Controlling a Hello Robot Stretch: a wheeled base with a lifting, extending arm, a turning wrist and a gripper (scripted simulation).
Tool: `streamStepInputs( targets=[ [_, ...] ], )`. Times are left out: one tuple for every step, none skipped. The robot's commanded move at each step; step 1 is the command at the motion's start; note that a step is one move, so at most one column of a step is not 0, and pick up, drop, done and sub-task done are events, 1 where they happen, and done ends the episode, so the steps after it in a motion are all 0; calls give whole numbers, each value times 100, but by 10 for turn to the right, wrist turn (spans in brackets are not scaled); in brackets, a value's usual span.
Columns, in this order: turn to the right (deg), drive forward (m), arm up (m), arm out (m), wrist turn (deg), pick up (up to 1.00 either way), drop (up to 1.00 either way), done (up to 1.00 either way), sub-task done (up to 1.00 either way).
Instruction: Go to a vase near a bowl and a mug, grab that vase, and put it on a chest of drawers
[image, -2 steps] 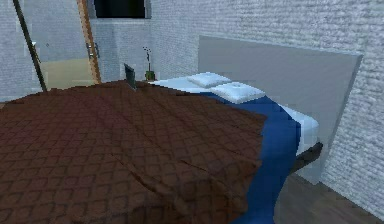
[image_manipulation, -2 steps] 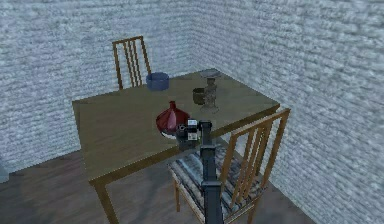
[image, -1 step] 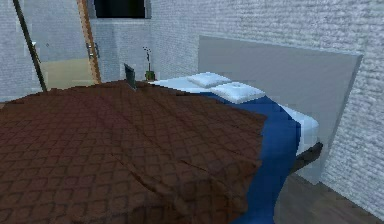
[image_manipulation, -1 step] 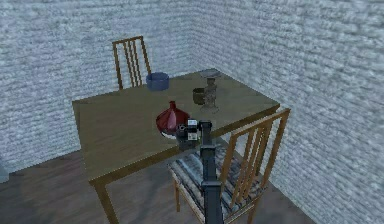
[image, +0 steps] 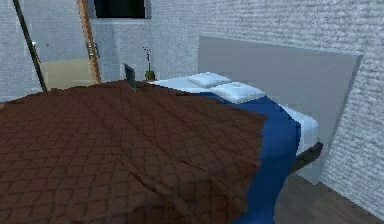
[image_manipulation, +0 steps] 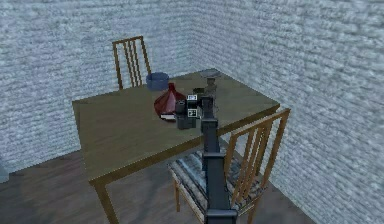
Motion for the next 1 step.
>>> streamStepInputs(
  targets=[
    [0, 0, 20, 0, 0, 0, 0, 0, 0]
  ],
)
